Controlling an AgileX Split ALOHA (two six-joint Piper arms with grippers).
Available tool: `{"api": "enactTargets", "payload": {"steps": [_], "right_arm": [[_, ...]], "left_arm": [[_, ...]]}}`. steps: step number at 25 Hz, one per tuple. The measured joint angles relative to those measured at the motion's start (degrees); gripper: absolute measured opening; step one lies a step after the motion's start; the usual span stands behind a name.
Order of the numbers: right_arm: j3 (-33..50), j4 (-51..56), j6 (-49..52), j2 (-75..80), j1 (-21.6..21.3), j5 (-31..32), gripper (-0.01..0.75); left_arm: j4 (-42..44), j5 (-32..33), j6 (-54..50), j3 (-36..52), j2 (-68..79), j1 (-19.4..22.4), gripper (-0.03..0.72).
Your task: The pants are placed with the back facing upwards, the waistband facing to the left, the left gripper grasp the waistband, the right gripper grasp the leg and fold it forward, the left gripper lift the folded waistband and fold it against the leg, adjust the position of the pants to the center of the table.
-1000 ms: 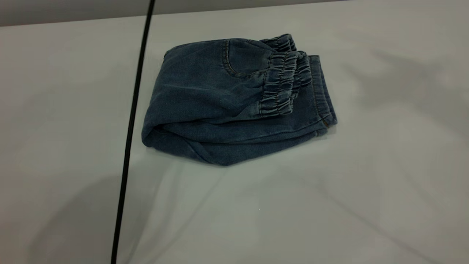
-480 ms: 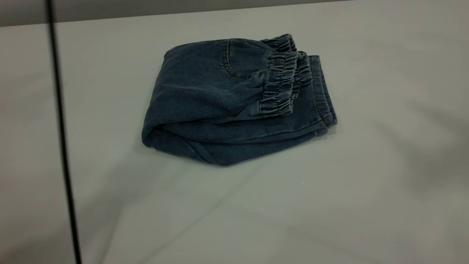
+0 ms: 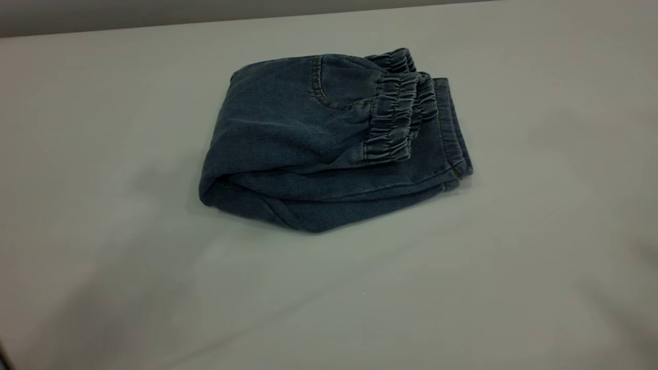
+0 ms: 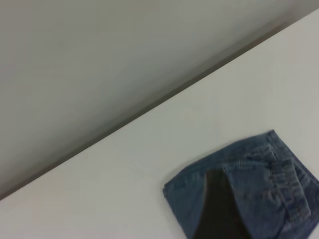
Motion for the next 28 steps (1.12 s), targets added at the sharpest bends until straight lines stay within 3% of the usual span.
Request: {"api": "enactTargets", "payload": {"steps": [9, 14, 28], "right_arm": [[14.87, 6.04, -0.40, -14.49, 0.00, -0.05, 0.447], [21.71, 4.19, -3.77, -23.16, 0.00, -0.01, 0.447], [43.14, -0.98, -2.39, -41.75, 0.00, -0.01, 0.447]], "left_arm": [[-4.71, -0.01, 0.00, 21.08, -23.76, 0.00, 0.433], [-4.68, -0.07, 0.17, 31.06, -34.19, 0.00, 0.433], [-7.26, -0.19, 0.29, 51.65, -49.00, 0.00, 0.433]]}}
